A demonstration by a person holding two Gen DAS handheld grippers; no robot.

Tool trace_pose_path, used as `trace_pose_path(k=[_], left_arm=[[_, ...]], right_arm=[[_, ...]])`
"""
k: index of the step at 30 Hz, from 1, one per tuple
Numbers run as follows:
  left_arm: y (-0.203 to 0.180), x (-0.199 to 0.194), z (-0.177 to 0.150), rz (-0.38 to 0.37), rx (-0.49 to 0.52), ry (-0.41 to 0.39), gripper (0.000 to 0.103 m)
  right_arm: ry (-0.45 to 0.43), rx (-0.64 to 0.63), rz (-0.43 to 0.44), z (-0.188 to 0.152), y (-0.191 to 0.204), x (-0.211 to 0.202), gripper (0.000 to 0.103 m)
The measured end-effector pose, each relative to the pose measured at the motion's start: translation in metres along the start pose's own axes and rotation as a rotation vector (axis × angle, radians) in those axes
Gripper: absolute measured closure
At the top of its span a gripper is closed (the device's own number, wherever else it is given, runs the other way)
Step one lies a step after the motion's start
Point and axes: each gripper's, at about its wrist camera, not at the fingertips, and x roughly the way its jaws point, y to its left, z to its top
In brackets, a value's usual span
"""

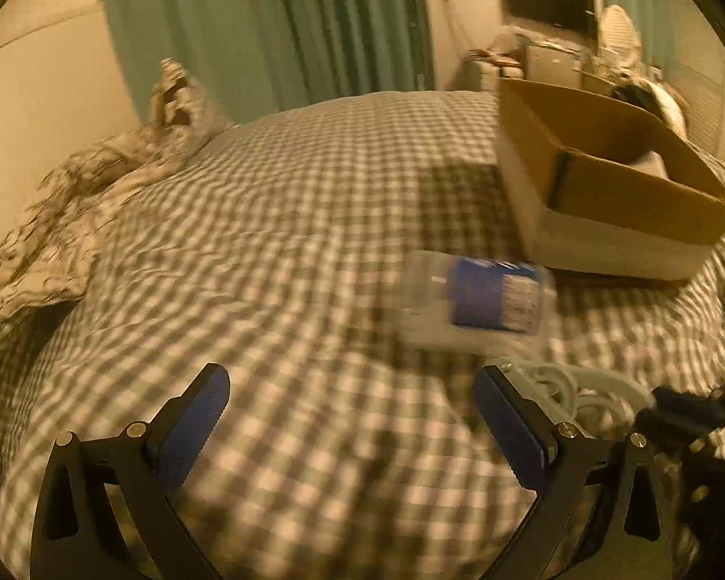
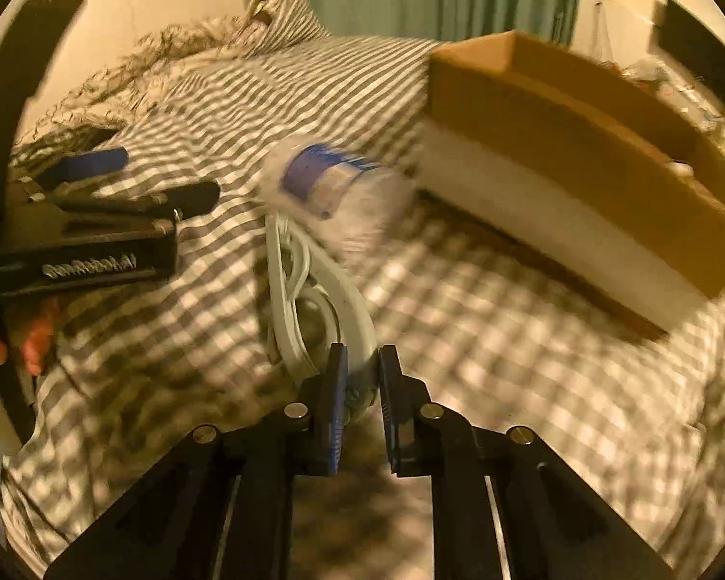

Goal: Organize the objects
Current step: 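Grasp the grey plastic clip with the right tool while the left tool grasps the floss bottle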

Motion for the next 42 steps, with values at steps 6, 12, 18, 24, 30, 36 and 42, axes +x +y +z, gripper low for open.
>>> trace_pose_path(k=[6,12,18,24,30,36,42], left_arm=[[-0.034,0.001,-0.003,-0.059,0.052,0.011,0.0],[-0.047,0.012,0.002,-0.144,0.06,0.0,0.0],[-0.042,0.027,0.004,-0.146,0.043,0.029,0.0],[-0.032,0.035,0.003,-0.165,0.006,0.049,0.0],[-0.033,0.038,0.008,-0.185,0.017,0.048,0.0],[-0.033,0.055,0.015,-0.18,0.025,0.08,0.0],[-0.038,0.078,0.032,-0.225,0.023,0.109,0.0]], right_arm=[[-0.087,0.16,-0.089,-0.017,-0.059,-0.036,0.09],[-0.107,0.188,-0.101,-0.013,-0.084,-0.043,0.09],[-0.032,0.128,-0.014,-0.015,-0.065,-0.015,0.081],[-0.029,0.171,0.077,-0.002,-0.067,0.004,0.047],[0.062,0.05,-0.028,0.018,-0.049,0.046,0.038],[0.023,0.082,-0.073,0.012,-0.052,0.04,0.055],[0.003,0.126,-0.059,0.012,-0.056,0.036,0.059]])
